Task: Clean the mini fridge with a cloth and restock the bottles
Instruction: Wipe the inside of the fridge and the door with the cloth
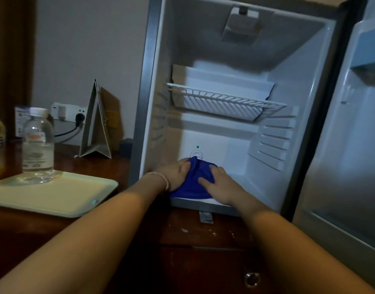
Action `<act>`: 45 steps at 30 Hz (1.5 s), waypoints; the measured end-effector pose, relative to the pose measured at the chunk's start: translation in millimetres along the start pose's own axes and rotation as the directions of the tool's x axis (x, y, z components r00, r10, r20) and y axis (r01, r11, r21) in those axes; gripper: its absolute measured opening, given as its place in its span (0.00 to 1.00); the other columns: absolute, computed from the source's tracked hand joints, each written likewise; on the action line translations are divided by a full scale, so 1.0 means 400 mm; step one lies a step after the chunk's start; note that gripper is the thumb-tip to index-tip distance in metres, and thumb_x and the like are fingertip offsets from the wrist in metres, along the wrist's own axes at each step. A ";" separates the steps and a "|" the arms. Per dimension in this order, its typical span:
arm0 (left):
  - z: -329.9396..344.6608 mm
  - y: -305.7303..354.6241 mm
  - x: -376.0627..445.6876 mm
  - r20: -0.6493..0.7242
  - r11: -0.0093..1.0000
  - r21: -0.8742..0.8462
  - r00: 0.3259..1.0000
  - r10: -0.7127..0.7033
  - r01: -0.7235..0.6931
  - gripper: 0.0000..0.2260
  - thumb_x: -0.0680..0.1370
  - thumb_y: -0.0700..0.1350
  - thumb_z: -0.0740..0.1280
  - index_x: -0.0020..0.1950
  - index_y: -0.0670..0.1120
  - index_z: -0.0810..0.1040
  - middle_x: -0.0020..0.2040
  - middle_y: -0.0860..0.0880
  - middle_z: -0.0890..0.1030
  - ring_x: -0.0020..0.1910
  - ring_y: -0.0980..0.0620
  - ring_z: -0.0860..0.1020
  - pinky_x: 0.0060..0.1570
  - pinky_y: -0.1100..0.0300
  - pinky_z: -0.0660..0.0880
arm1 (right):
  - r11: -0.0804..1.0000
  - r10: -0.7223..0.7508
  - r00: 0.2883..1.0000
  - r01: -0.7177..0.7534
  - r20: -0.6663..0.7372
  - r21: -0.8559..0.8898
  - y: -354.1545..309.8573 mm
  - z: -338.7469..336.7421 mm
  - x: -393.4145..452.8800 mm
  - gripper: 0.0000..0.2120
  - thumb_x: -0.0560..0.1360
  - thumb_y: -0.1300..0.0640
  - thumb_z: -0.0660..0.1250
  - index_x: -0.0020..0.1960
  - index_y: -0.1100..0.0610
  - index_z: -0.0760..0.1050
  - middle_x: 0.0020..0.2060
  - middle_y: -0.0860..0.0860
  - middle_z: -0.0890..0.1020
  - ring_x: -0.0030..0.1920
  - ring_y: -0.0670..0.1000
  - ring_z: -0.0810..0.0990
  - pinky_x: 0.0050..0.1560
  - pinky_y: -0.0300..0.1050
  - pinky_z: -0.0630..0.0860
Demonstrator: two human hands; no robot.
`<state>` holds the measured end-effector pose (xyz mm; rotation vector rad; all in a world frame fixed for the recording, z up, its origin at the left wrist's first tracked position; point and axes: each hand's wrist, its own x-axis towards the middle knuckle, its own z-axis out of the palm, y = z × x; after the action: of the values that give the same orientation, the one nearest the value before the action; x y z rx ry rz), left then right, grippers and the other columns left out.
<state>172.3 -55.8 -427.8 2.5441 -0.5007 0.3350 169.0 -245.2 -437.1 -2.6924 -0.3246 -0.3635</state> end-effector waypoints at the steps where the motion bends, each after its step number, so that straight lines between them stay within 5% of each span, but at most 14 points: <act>1: 0.000 -0.002 0.005 0.010 1.000 0.001 1.000 -0.019 0.019 0.23 0.85 0.55 0.43 0.79 0.51 0.60 0.73 0.42 0.71 0.69 0.43 0.71 0.66 0.58 0.63 | 1.000 -0.020 1.000 0.020 -0.022 0.002 -0.005 -0.005 0.000 0.31 0.80 0.39 0.57 0.78 0.51 0.59 0.72 0.51 0.66 0.72 0.55 0.67 0.72 0.54 0.65; 5: -0.004 -0.006 0.012 0.019 0.999 0.019 0.999 -0.049 0.049 0.23 0.85 0.55 0.44 0.74 0.48 0.66 0.69 0.41 0.74 0.65 0.44 0.73 0.64 0.55 0.65 | 0.985 -0.145 0.979 0.129 -0.142 -0.115 -0.066 -0.015 0.000 0.29 0.84 0.39 0.48 0.82 0.46 0.48 0.81 0.45 0.51 0.81 0.50 0.44 0.79 0.55 0.41; 7: -0.002 -0.014 0.005 0.001 0.999 0.011 0.999 -0.036 0.036 0.21 0.86 0.52 0.44 0.73 0.47 0.66 0.69 0.40 0.74 0.65 0.44 0.74 0.65 0.55 0.66 | 0.957 -0.229 0.968 0.205 -0.102 -0.205 -0.097 0.006 0.010 0.27 0.84 0.39 0.43 0.81 0.43 0.49 0.81 0.44 0.49 0.81 0.49 0.42 0.78 0.57 0.38; 13: -0.001 -0.009 -0.022 -0.076 0.997 0.009 0.994 -0.074 0.075 0.23 0.85 0.54 0.46 0.72 0.45 0.69 0.67 0.40 0.76 0.64 0.44 0.74 0.63 0.56 0.67 | 0.952 -0.238 0.971 0.232 -0.004 -0.200 -0.070 0.017 0.033 0.28 0.80 0.32 0.40 0.72 0.38 0.67 0.67 0.48 0.73 0.68 0.55 0.70 0.69 0.61 0.65; 18: -0.003 0.002 -0.071 -0.156 0.990 -0.013 0.977 -0.143 0.143 0.17 0.86 0.49 0.49 0.62 0.40 0.71 0.60 0.36 0.76 0.54 0.39 0.77 0.53 0.54 0.72 | 0.944 -0.184 0.983 0.182 0.017 -0.277 -0.057 0.008 0.059 0.30 0.77 0.26 0.42 0.60 0.43 0.72 0.60 0.51 0.73 0.62 0.56 0.72 0.61 0.58 0.70; 26: 0.043 -0.029 -0.181 -0.221 0.870 0.491 0.973 0.074 0.045 0.26 0.83 0.60 0.46 0.69 0.42 0.67 0.64 0.42 0.76 0.60 0.44 0.75 0.62 0.52 0.69 | 0.931 -0.087 0.996 0.073 -0.023 -0.356 -0.047 0.019 0.120 0.25 0.81 0.33 0.45 0.64 0.46 0.71 0.62 0.54 0.71 0.63 0.58 0.71 0.61 0.57 0.70; 33: 0.032 -0.037 -0.225 -0.126 0.850 0.526 0.985 0.116 -0.033 0.25 0.85 0.56 0.47 0.77 0.44 0.60 0.77 0.44 0.63 0.75 0.47 0.62 0.73 0.55 0.54 | 0.914 -0.181 0.982 0.144 -0.062 -0.379 -0.070 0.038 0.154 0.26 0.85 0.41 0.42 0.81 0.44 0.47 0.81 0.49 0.48 0.80 0.54 0.48 0.76 0.61 0.56; 36: 0.030 -0.035 -0.219 -0.124 0.858 0.513 0.986 0.114 -0.034 0.23 0.85 0.57 0.49 0.76 0.46 0.63 0.77 0.45 0.64 0.74 0.47 0.63 0.72 0.56 0.55 | 0.947 -0.201 0.978 0.210 0.061 -0.245 -0.083 0.035 0.139 0.21 0.85 0.43 0.44 0.77 0.36 0.56 0.75 0.49 0.67 0.73 0.58 0.66 0.67 0.63 0.68; 39: 0.029 -0.039 -0.216 -0.157 0.885 0.461 0.976 0.153 -0.065 0.21 0.84 0.57 0.52 0.71 0.47 0.69 0.71 0.47 0.71 0.69 0.47 0.69 0.68 0.56 0.62 | 0.959 -0.133 0.986 0.155 0.102 -0.239 -0.096 0.023 0.111 0.24 0.81 0.32 0.41 0.73 0.33 0.63 0.68 0.48 0.74 0.68 0.58 0.70 0.65 0.61 0.68; 42: 0.010 -0.043 -0.239 -0.317 0.935 0.334 0.921 0.228 -0.117 0.15 0.81 0.58 0.61 0.59 0.49 0.76 0.56 0.50 0.78 0.56 0.51 0.76 0.55 0.56 0.74 | 0.953 -0.136 0.986 0.156 0.093 -0.259 -0.111 0.017 0.082 0.29 0.77 0.27 0.41 0.70 0.34 0.67 0.64 0.47 0.75 0.67 0.58 0.70 0.65 0.62 0.67; 45: -0.053 -0.063 -0.259 -0.595 0.918 0.395 0.750 0.291 -0.043 0.13 0.75 0.56 0.69 0.52 0.49 0.76 0.51 0.50 0.75 0.49 0.53 0.70 0.49 0.56 0.72 | 0.950 -0.150 0.983 0.173 0.107 -0.260 -0.113 0.012 0.060 0.30 0.75 0.24 0.41 0.65 0.35 0.71 0.56 0.46 0.75 0.65 0.59 0.71 0.64 0.64 0.68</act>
<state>86.4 4.8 -455.4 2.4832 -0.4193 1.4372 180.1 -198.5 -418.1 -2.9618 -0.5608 -0.3616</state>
